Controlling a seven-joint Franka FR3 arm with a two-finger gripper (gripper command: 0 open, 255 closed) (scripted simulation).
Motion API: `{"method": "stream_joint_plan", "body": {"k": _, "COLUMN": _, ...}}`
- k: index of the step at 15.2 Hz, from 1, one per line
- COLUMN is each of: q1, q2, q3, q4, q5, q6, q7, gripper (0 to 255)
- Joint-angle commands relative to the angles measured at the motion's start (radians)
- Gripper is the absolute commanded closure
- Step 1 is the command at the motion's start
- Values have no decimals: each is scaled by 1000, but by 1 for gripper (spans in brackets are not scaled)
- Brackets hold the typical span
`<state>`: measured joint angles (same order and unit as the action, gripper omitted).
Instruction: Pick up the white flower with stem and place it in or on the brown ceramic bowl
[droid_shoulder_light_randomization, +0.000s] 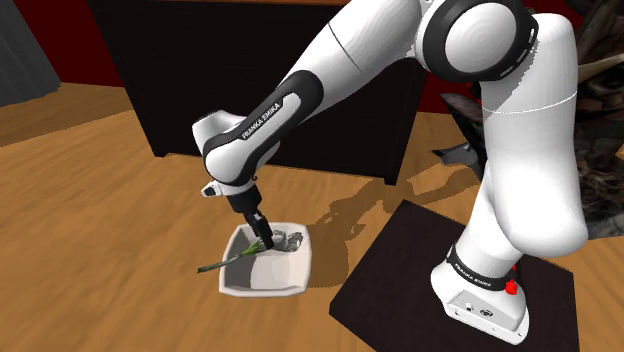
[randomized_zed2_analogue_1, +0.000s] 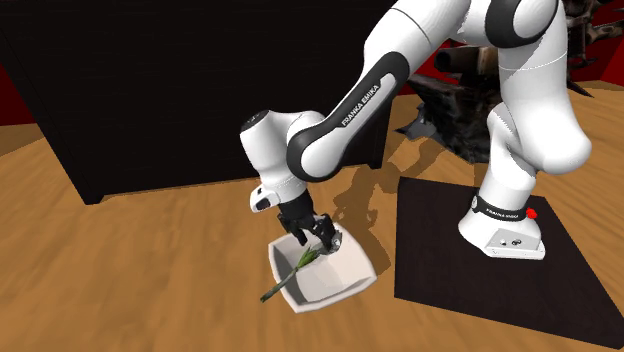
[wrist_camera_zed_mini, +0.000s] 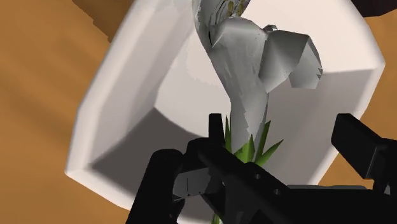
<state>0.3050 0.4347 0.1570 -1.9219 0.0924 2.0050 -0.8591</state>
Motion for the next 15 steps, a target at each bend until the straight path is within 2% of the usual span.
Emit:
{"method": "stream_joint_plan", "body": {"k": 1, "q1": -1, "q2": 2, "q3": -1, "q4": 0, "q5": -1, "q6": -16, "q7": 0, "gripper": 0}}
{"method": "stream_joint_plan", "body": {"k": 4, "q1": -1, "q2": -1, "q3": -1, "q4": -10, "q5": -1, "q6": -8, "q7": -1, "gripper": 0}}
{"method": "stream_joint_plan", "body": {"k": 8, "q1": -9, "q2": -24, "q3": -4, "q4": 88, "q5": -4, "q6": -131, "q7": 1, "gripper": 0}}
{"method": "stream_joint_plan", "body": {"k": 15, "q1": -9, "q2": -24, "q3": -4, "q4": 88, "q5": -4, "q6": -131, "q7": 1, "gripper": 0}}
